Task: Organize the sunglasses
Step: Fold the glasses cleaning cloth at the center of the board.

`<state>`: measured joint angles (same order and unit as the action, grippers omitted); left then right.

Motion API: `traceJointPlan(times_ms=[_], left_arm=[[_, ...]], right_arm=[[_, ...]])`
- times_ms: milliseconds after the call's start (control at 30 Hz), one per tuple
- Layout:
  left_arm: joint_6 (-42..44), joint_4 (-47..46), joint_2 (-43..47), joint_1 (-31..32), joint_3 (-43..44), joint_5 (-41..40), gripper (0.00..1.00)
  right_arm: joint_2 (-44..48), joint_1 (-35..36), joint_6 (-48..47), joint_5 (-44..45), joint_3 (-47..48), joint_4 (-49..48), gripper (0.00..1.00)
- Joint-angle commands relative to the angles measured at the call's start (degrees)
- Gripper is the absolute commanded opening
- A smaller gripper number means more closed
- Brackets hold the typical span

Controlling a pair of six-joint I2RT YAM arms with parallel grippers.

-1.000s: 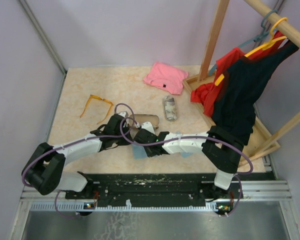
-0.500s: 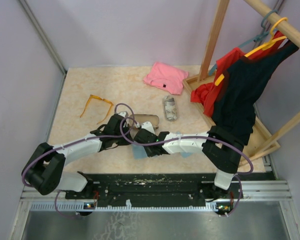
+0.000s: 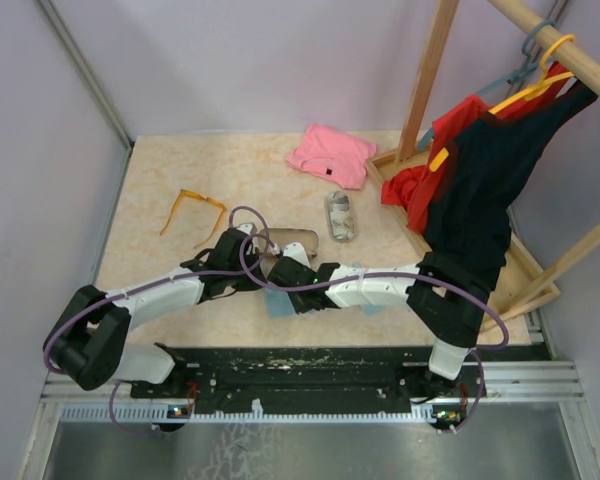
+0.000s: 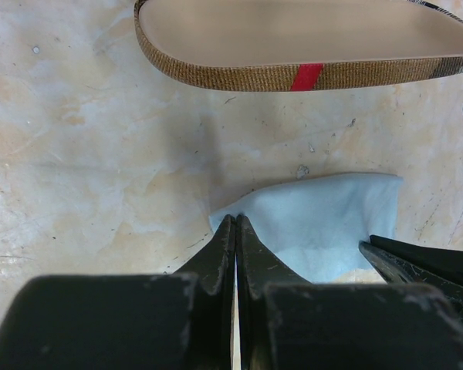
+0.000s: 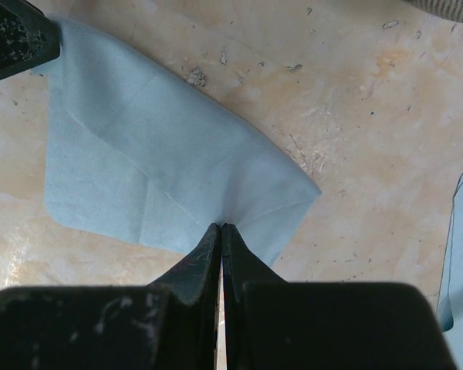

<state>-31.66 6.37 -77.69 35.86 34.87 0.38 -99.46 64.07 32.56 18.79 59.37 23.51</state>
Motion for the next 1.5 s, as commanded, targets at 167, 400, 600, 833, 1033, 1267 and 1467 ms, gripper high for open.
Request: traceJointPlan(times_ms=[167, 400, 600, 833, 1033, 1267, 1467], left_arm=[[1.0, -0.4, 1.5, 0.0, 0.8, 1.2, 0.01], [1.0, 0.3, 2.5, 0.0, 1.7, 1.4, 0.01], [0.9, 0.3, 2.1, -0.1, 1.9, 1.5, 0.01], [0.9, 0.6, 2.2, -0.1, 2.1, 1.6, 0.01], [1.0, 1.0, 2.4, -0.1, 2.9, 1.3, 0.01], [0.8, 0.4, 0.9, -0.5, 3.8, 1.7, 0.01], [0.8, -0.1, -1.2, -0.9, 5.0, 1.9, 0.01]], right_arm=[[4.3, 0.5, -0.6, 2.3, 1.6, -1.9, 0.0], [6.9, 0.2, -1.0, 1.7, 1.6, -2.7, 0.0], [6.7, -0.3, -1.7, 1.2, 1.6, -2.4, 0.0], [6.9, -1.0, -1.9, 2.4, 1.2, -2.2, 0.0], [7.8, -3.7, -3.7, 2.7, 0.1, -3.1, 0.0], [8.6, -6.4, -7.0, 1.9, -0.1, -5.6, 0.0], [7.9, -7.7, -10.3, 2.7, 0.9, -7.1, 0.0]])
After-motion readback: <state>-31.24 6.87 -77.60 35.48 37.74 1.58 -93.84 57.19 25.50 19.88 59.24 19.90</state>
